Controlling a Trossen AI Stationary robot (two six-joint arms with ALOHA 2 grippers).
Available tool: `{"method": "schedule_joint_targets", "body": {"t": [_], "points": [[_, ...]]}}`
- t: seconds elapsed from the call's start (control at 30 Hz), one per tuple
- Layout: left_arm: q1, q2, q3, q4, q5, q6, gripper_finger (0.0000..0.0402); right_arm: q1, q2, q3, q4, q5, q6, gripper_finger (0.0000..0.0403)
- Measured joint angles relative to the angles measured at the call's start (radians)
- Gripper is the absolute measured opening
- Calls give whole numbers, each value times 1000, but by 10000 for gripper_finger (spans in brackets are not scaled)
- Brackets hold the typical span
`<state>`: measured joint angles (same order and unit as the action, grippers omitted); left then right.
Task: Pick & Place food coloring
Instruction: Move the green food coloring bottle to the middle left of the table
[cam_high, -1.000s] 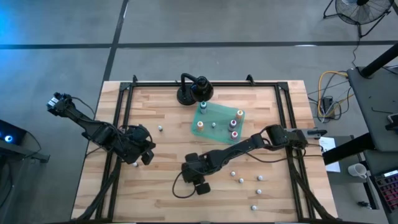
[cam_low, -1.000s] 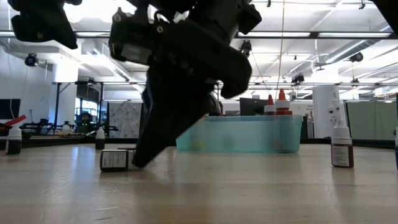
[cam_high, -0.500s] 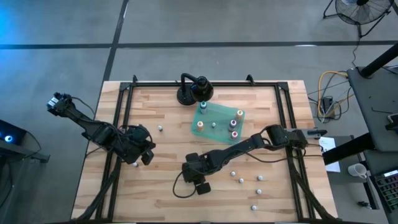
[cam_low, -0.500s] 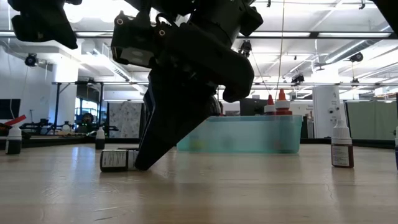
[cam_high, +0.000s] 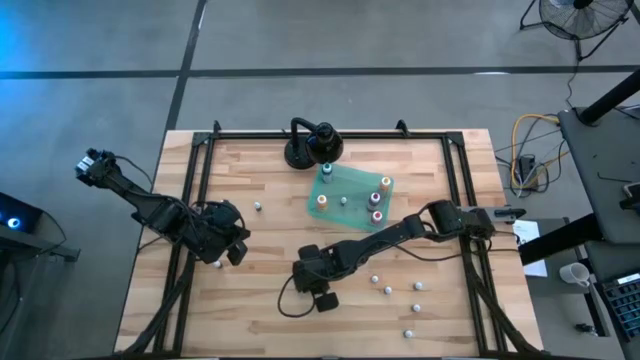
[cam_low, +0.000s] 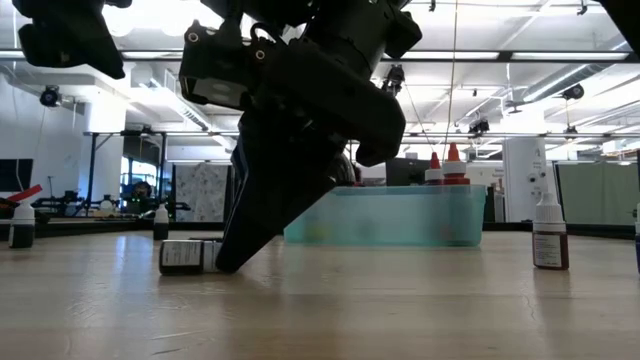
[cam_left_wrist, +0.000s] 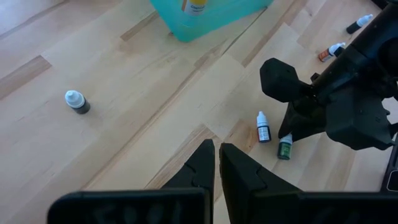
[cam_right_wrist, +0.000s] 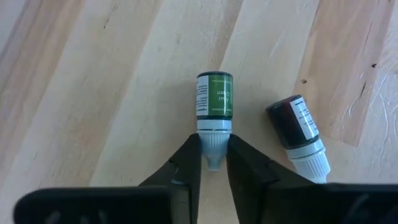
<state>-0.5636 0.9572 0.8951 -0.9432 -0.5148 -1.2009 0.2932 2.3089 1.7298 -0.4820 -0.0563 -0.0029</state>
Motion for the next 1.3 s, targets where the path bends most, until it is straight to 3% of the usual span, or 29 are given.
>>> {"method": "schedule_joint_targets", "body": {"t": [0.3, 0.63, 0.77, 1.0, 1.3], "points": [[0, 0, 0, 0, 0, -2, 0, 1, 0, 40, -96, -5, 19, 48], [0, 0, 0, 0, -6, 14, 0, -30, -2, 276, -748, -28, 329, 48], [0, 0, 0, 0, -23, 26, 0, -79, -1, 293, -887, -161, 497, 50], [0, 0, 0, 0, -34, 41, 0, -143, -1, 201, -902, -481, 766, 53], [0, 0, 0, 0, -34, 60, 0, -163, 0, 66, -899, -687, 852, 54]]}}
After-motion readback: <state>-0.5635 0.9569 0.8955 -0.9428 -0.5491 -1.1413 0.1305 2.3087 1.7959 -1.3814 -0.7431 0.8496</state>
